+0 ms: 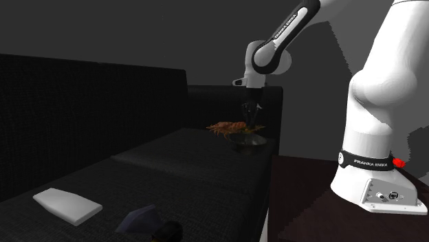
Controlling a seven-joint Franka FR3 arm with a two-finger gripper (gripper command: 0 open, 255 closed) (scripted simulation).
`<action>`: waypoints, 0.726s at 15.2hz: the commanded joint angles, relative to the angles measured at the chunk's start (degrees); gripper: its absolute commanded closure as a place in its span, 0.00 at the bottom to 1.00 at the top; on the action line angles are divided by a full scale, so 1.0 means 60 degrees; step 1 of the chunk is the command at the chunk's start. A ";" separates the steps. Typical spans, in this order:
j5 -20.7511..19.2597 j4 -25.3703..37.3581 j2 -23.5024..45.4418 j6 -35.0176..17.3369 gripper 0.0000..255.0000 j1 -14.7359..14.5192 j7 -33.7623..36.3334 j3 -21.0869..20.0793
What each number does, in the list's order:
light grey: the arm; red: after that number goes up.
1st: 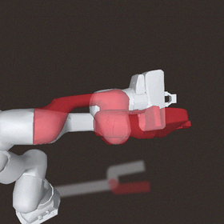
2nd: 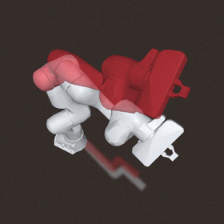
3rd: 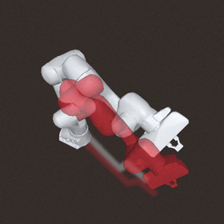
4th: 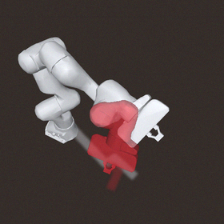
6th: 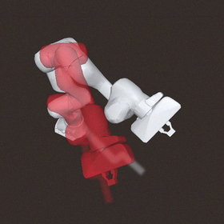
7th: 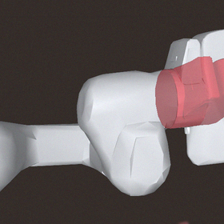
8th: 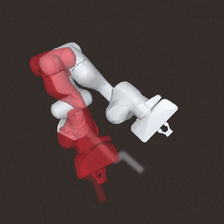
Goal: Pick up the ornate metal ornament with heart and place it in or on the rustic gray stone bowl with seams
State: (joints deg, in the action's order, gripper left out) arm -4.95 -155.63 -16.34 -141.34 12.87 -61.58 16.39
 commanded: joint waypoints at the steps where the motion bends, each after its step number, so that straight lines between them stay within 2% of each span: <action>1: 0.0079 -0.0070 0.0289 -0.0361 1.00 -0.0054 -0.0038 0.0030; 5: 0.0230 -0.0189 0.0768 -0.0949 1.00 -0.0127 -0.0163 0.0102; 11: 0.0230 -0.0189 0.0768 -0.0949 1.00 -0.0127 -0.0163 0.0101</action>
State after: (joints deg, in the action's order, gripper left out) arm -3.57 -156.76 -11.74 -147.02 12.11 -62.56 17.00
